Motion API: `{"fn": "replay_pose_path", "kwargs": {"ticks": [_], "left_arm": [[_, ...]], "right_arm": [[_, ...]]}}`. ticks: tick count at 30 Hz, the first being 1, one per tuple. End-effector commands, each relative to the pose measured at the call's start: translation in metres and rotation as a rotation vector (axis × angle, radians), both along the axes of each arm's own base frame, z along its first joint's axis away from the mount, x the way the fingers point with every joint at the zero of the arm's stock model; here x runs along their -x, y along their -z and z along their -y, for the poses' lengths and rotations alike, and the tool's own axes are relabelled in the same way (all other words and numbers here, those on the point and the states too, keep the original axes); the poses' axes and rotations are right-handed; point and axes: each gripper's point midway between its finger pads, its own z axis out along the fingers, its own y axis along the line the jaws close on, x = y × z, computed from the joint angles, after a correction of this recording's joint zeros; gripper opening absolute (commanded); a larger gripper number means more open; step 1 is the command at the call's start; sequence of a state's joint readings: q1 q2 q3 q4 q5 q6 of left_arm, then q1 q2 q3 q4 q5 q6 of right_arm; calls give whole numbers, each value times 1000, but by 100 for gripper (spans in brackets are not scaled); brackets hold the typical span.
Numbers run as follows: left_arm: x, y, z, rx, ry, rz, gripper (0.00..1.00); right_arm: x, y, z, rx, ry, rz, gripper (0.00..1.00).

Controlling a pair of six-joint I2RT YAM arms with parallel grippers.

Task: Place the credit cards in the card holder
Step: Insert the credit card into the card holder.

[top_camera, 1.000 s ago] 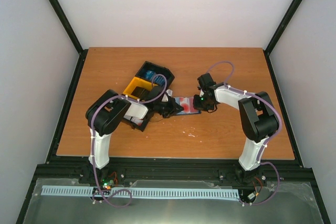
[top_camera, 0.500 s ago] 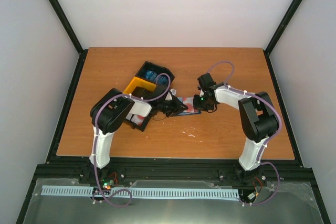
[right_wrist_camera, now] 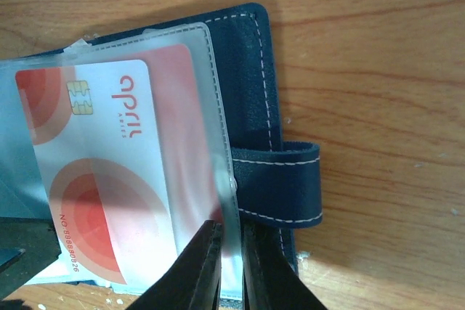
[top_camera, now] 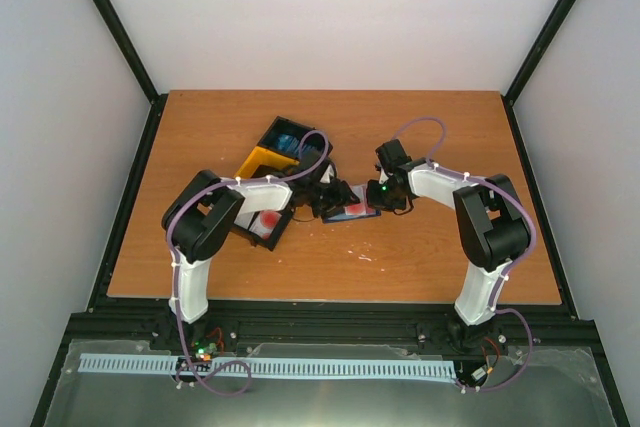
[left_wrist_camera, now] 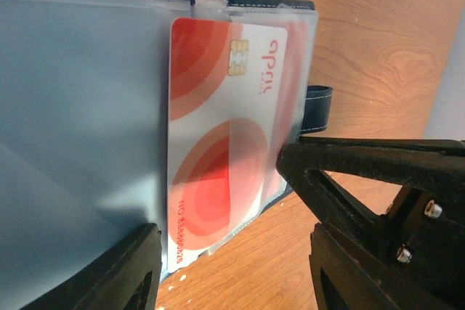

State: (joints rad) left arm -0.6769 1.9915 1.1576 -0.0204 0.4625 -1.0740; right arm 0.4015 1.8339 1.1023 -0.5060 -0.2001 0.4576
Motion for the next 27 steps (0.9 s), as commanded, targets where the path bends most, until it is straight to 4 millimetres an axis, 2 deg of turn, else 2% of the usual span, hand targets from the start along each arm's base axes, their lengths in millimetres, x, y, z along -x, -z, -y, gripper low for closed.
{"fn": "replay_pose_path", "kwargs": {"ticks": [1,4,10,18,27], "left_arm": [[15,24,-27,-201,-4,-70,55],[11,26,-28,-231,-5,-63,43],[7,34,-22,-220,19,-50,29],[0,41,-14,-209,42,-30,16],[-4,33,10,-108,144,23,7]], "right_arm": [[14,22,9,39,14,-67,10],[15,22,9,36,13,-68,10],[16,24,10,39,14,-71,10],[19,26,9,34,13,-77,10],[20,27,9,27,16,-80,10]]}}
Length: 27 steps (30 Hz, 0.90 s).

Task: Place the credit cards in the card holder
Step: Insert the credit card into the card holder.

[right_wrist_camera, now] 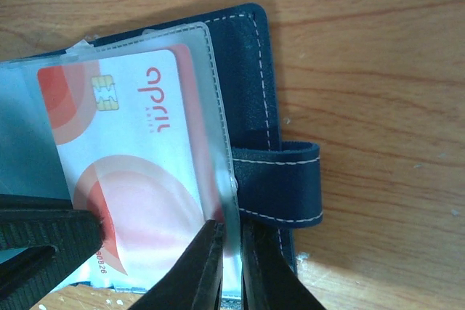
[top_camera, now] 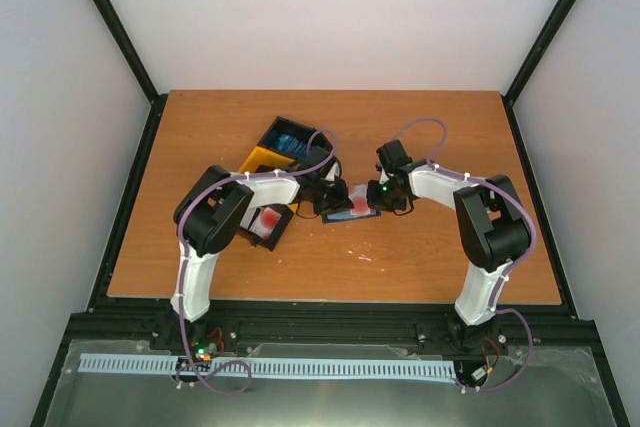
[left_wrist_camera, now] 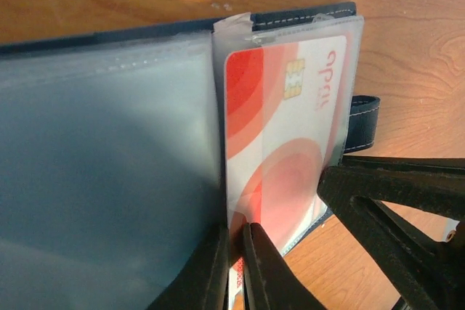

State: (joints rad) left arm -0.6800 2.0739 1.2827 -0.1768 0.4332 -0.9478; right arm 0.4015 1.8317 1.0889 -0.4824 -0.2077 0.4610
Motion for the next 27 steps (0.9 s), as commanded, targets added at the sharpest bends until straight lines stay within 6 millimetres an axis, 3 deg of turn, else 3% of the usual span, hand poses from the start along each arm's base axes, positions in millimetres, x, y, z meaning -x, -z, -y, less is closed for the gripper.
{"fn": "replay_pose_path", "kwargs": {"ticks": [1,6,15,23,27], "left_arm": [[3,15,10,4,77,6,7],[4,9,7,0,90,27,10],[12,-5,-11,-43,36,28,28],[10,-1,-9,-52,30,16,18],[8,1,-7,-47,34,17,17]], "right_arm": [[19,26,10,38,16,-86,10],[18,25,10,35,21,-82,10],[12,12,10,35,28,-47,11],[-1,-30,14,34,57,71,18],[-2,-32,22,72,73,85,24]]}}
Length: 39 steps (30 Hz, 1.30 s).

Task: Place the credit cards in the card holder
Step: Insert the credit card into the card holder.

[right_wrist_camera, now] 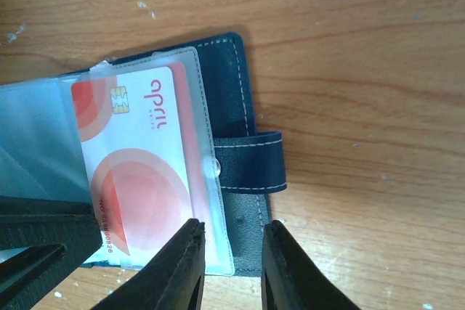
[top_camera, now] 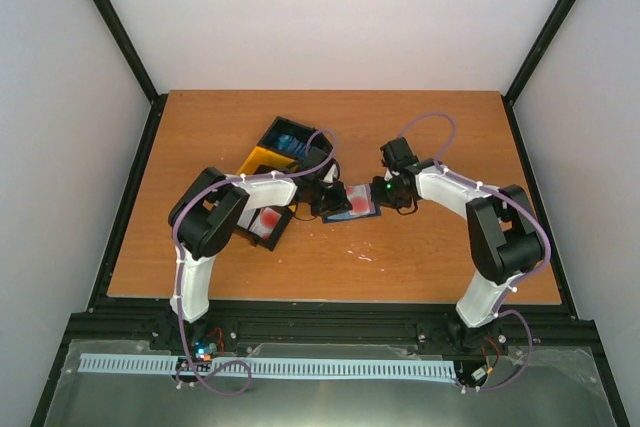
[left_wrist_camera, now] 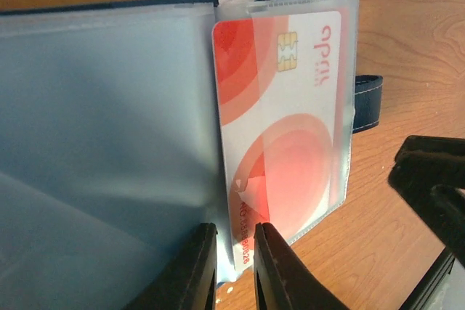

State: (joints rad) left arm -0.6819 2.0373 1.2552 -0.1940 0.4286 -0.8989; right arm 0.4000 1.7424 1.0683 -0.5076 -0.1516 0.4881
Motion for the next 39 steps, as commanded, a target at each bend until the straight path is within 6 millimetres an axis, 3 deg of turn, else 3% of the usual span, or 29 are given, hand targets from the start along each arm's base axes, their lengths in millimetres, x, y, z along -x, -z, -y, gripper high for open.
{"fn": "replay_pose_path", "kwargs": {"ticks": [1,11,17,21,25,28,34,39], "left_arm": [[0,5,1,-25,3,-7,17],[-1,1,15,43,50,-8,10],[4,-12,30,162,114,24,14],[5,-5,30,154,120,8,15],[4,4,26,112,103,-5,15],[-1,-2,16,55,79,35,20],[-7,-45,-2,-8,73,168,41],[0,-62,-30,-65,-13,204,55]], "right_arm": [[-1,-6,10,45,22,23,24],[9,23,7,48,-13,-65,16],[15,31,4,35,-19,-97,14],[16,34,4,36,-21,-108,13],[9,21,7,47,-6,-65,13],[0,2,11,63,10,-7,13],[-10,-36,13,87,17,78,15],[-9,-47,0,114,-33,105,18]]}}
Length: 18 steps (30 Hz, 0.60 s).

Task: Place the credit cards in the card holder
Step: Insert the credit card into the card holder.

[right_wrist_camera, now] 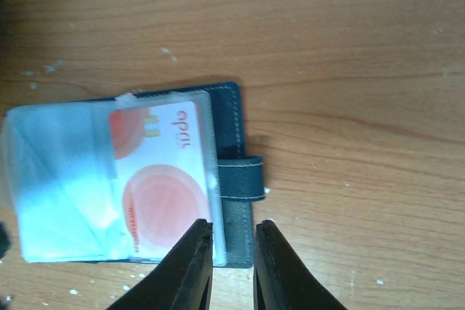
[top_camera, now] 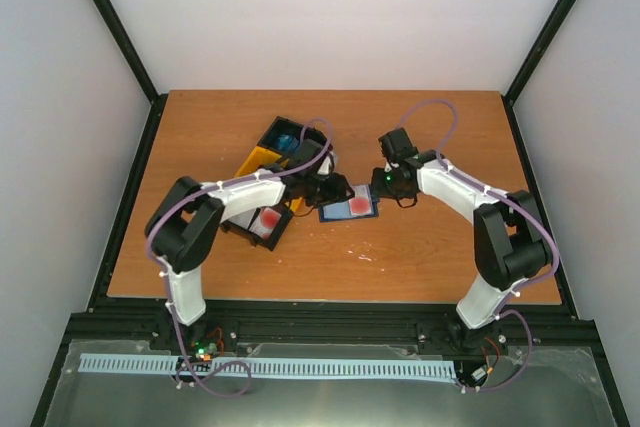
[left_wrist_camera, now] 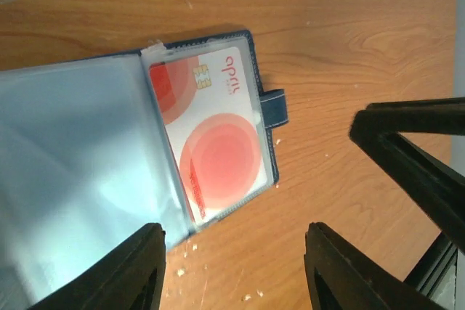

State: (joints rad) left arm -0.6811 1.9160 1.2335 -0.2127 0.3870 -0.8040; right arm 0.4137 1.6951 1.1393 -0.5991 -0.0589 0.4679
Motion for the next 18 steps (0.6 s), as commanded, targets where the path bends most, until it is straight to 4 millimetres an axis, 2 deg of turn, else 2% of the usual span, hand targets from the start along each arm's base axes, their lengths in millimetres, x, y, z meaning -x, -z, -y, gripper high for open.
{"fn": "replay_pose_path", "kwargs": {"ticks": [1,2,6,7,13,18], "left_arm": [[6,-15,-34,-95,-100,52,54],[8,-13,-43,-116,-134,41,52],[20,-2,-72,-168,-234,-9,29],[22,0,-77,-170,-245,-16,26],[32,6,-85,-127,-266,-50,19],[39,18,-87,-82,-269,-98,16]], "right_arm": [[1,-17,-14,42,-54,43,19],[2,-17,-21,43,-72,46,21],[7,-11,-53,78,-170,46,27],[8,-11,-64,86,-198,53,29],[14,4,-114,148,-337,60,42],[18,21,-124,196,-377,37,44]]}}
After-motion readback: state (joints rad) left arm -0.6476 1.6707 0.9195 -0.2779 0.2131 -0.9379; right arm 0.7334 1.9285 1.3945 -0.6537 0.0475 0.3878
